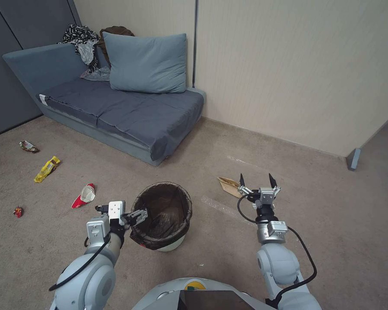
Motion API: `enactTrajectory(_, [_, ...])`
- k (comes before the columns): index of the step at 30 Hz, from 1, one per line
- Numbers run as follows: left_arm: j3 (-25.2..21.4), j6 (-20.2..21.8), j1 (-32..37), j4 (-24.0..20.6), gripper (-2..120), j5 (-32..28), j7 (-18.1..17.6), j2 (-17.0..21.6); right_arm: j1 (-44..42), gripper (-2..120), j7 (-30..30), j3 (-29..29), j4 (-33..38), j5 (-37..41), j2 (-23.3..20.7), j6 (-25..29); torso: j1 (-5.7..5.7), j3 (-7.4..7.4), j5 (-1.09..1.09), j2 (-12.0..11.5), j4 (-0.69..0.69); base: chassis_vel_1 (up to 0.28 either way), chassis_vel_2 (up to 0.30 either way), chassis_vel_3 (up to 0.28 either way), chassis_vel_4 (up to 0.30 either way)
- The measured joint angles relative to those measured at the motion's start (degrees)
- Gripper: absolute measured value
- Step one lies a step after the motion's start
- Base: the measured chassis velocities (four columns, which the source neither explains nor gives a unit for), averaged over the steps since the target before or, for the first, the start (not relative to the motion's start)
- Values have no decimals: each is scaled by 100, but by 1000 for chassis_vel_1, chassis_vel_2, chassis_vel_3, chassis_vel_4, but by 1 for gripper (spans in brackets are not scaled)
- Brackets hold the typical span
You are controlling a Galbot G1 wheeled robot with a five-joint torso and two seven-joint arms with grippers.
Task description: Pick up the trash bin, then pick up the garbage from the floor and place it into the trash bin.
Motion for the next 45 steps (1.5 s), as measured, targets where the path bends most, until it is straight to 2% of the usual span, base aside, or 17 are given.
enactTrajectory(4, [-2, -8, -239, 232, 100, -300, 144, 64, -15, 100, -13, 0, 20, -29, 6, 2, 0, 0, 0, 0, -1, 0, 0, 0, 0])
enactTrajectory(13, [10, -13, -398, 559, 98, -444, 336, 126, -63, 100, -27, -10, 38, -94, 52, 10, 0, 0, 0, 0, 0, 0, 0, 0, 0])
enactTrajectory(23, [8, -17, -518, 858, 98, -436, 342, 120, -108, 100, -36, -2, 76, -117, 62, 22, 0, 0, 0, 0, 0, 0, 0, 0, 0])
enactTrajectory(32, [-45, -22, -709, 1464, 97, -339, 299, 67, -138, 100, -69, -6, 66, -128, 54, 76, 0, 0, 0, 0, 0, 0, 0, 0, 0])
enactTrajectory(33, [-46, -23, -735, 1563, 92, -342, 300, 68, -137, 100, -77, -11, 58, -128, 45, 91, 0, 0, 0, 0, 0, 0, 0, 0, 0])
enactTrajectory(35, [-46, -23, -750, 1624, 89, -343, 303, 66, -135, 100, -83, -15, 55, -128, 39, 95, 0, 0, 0, 0, 0, 0, 0, 0, 0])
enactTrajectory(37, [-44, -23, -794, 1789, 79, -341, 305, 13, -129, 100, -109, -22, 52, -125, 8, 110, 0, 0, 0, 0, 0, 0, 0, 0, 0])
enactTrajectory(38, [-44, -23, -794, 1789, 79, -341, 305, 13, -129, 100, -109, -22, 52, -125, 8, 110, 0, 0, 0, 0, 0, 0, 0, 0, 0])
enactTrajectory(39, [-53, -23, -802, 1822, 73, -340, 308, -10, -135, 100, -126, -22, 48, -123, -7, 128, 0, 0, 0, 0, 0, 0, 0, 0, 0])
enactTrajectory(40, [-53, -23, -802, 1826, 72, -341, 310, -13, -137, 100, -131, -22, 47, -123, -10, 134, 0, 0, 0, 0, 0, 0, 0, 0, 0])
enactTrajectory(41, [-51, -26, -793, 1841, 64, -343, 329, -19, -137, 100, -142, -26, 38, -122, -13, 145, 0, 0, 1, 0, 0, 0, 0, 0, 0])
enactTrajectory(42, [-51, -26, -793, 1841, 64, -343, 329, -19, -137, 100, -142, -26, 38, -122, -13, 145, 0, 0, 1, 0, 0, 0, 0, 0, 0])
enactTrajectory(45, [-48, -34, -790, 1871, 51, -341, 357, -33, -133, 100, -149, -32, 34, -122, -12, 147, 0, 0, 2, 0, 0, 0, 0, 0, 0])
